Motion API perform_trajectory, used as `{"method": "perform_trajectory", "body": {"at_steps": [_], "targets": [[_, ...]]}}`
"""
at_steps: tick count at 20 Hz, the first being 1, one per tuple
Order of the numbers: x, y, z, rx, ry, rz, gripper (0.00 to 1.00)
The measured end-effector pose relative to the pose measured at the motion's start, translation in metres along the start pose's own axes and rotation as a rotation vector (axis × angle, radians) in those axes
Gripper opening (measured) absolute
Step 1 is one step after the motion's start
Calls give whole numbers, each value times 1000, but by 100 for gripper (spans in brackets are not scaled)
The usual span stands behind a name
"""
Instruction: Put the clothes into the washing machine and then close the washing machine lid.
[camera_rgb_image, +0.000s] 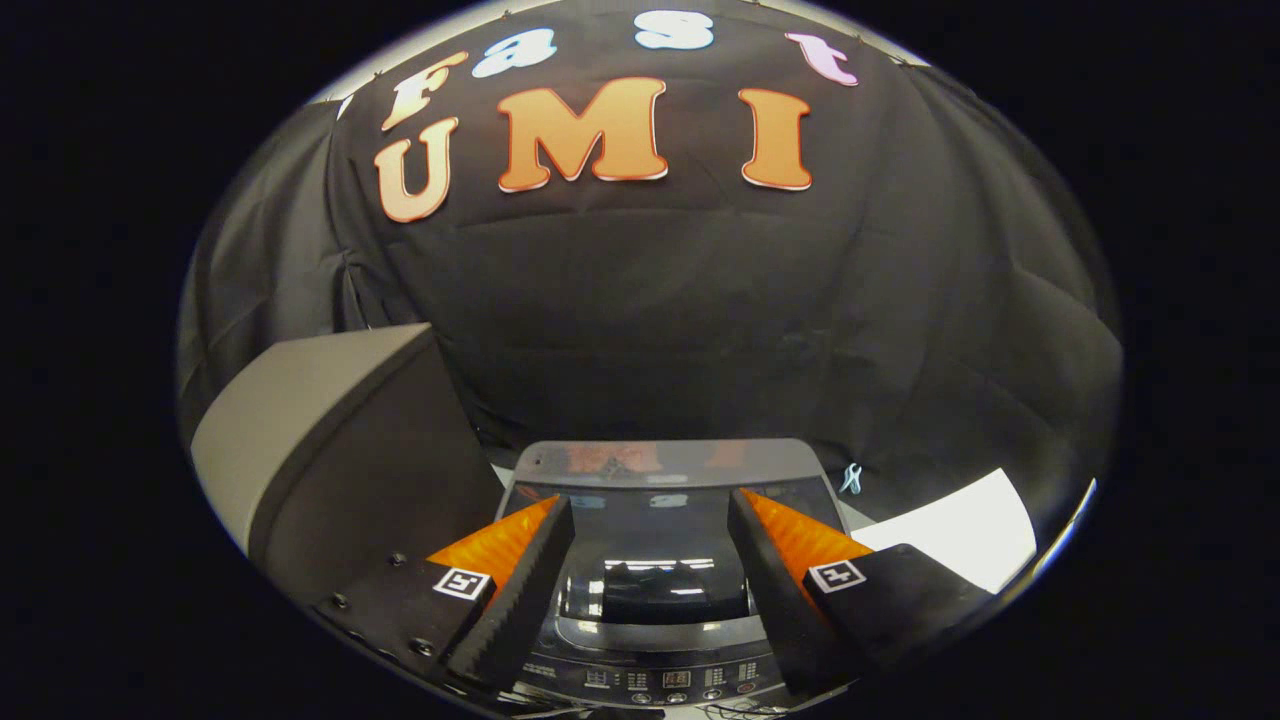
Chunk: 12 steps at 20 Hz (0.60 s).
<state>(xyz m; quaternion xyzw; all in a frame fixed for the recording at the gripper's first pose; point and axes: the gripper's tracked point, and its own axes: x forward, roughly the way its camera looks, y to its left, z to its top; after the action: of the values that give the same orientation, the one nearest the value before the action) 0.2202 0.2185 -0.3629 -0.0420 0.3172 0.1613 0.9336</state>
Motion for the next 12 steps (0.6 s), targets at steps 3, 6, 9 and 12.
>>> {"method": "perform_trajectory", "body": {"at_steps": [3,6,9,12], "targets": [[-34,12,32,29,-86,0,100],[-75,22,63,34,-174,-11,100],[-128,34,92,37,-259,-21,99],[-174,38,117,38,-336,-33,99]]}}
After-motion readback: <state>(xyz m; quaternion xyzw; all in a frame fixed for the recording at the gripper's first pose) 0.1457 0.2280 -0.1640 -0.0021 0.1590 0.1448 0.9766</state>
